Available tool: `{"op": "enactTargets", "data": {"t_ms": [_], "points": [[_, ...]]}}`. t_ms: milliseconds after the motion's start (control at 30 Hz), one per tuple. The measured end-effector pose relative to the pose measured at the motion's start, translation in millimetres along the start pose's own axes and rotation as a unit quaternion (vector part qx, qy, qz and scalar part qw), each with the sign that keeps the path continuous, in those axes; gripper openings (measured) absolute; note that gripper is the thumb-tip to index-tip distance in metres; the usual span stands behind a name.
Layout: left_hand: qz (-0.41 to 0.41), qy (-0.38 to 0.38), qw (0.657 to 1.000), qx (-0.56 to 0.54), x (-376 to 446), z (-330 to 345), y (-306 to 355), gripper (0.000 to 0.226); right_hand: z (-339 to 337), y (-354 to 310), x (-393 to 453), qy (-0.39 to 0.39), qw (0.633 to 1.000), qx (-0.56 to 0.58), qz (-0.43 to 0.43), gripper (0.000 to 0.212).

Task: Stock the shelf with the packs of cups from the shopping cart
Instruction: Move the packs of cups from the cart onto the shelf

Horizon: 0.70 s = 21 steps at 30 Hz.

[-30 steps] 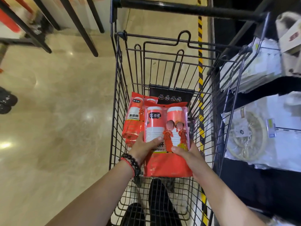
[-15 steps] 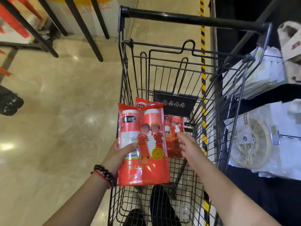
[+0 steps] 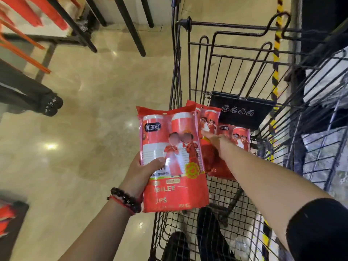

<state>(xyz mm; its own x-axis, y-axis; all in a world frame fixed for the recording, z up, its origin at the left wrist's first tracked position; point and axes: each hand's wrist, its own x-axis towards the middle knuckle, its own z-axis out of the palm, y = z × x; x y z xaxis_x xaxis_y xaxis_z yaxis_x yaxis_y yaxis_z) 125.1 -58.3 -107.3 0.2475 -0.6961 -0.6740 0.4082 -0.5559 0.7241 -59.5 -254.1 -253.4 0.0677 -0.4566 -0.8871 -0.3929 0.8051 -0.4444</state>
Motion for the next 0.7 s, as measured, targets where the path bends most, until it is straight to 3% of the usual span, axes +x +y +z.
{"op": "enactTargets", "data": {"t_ms": [67,267,367,633,700], "points": [[-0.002,0.0,1.0,0.003,0.8,-3.2,0.1,0.071,7.5,-1.2,3.8,-0.004,1.0,0.011,0.019,0.1],[-0.008,0.005,1.0,0.005,1.6,-10.2,1.0,0.077,9.2,-6.3,6.8,-0.032,0.994,0.092,0.047,0.061],[-0.007,0.011,1.0,0.012,1.6,-10.2,0.0,0.078,0.9,-1.0,-2.3,-0.043,0.992,0.111,0.033,0.071],[-0.013,0.035,0.999,0.022,-4.7,-8.3,1.0,0.072,-45.6,10.5,-68.5,0.041,0.991,0.072,-0.106,0.083],[-0.007,0.037,0.999,0.03,-10.8,-5.6,2.3,0.071,-62.5,18.6,-96.0,0.054,0.985,0.074,-0.146,0.075]]}}
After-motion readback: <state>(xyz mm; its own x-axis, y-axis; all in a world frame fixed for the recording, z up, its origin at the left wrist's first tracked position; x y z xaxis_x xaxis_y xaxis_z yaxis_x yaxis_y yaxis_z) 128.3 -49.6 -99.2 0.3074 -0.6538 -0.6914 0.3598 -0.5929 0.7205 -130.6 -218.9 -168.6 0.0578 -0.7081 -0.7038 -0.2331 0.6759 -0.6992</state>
